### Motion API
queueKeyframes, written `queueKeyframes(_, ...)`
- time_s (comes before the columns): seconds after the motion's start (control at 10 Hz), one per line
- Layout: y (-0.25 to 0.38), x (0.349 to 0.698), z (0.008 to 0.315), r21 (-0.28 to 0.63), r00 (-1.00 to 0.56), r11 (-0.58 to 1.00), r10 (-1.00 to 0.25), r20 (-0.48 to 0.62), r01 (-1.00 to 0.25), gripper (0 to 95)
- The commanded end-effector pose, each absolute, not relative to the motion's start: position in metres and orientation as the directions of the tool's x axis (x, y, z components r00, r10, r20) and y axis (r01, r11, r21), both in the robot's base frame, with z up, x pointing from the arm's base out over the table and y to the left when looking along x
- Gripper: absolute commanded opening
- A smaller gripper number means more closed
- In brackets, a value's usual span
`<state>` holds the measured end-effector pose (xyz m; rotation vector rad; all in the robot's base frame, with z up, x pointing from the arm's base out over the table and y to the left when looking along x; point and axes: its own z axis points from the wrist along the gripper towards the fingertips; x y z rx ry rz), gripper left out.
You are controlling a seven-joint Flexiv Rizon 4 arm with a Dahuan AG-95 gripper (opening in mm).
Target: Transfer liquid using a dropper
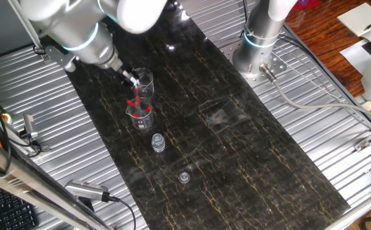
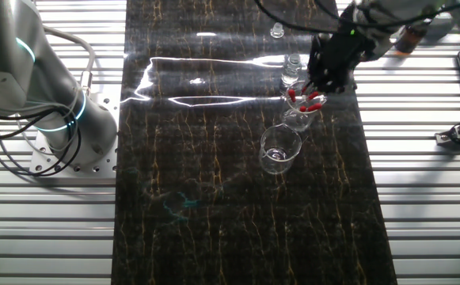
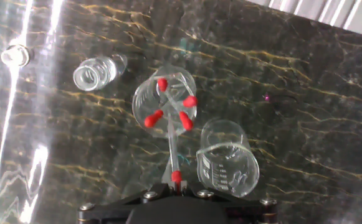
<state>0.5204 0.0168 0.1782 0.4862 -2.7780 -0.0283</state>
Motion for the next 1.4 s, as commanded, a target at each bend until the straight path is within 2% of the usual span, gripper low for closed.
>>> queueKeyframes(0.1, 0.018, 0.522, 0.166, 0.075, -0.892, 0.944, -0.329, 0.308, -0.323, 0.0)
queueKeyframes(0.5, 0.024, 0.523, 0.141, 0.068, -0.897, 0.947, -0.320, 0.305, -0.315, 0.0)
queueKeyframes(1.3, 0.025, 0.516, 0.127, 0.076, -0.888, 0.936, -0.349, 0.298, -0.343, 0.0)
queueKeyframes(1.4, 0.025, 0.516, 0.127, 0.077, -0.887, 0.935, -0.354, 0.297, -0.347, 19.0)
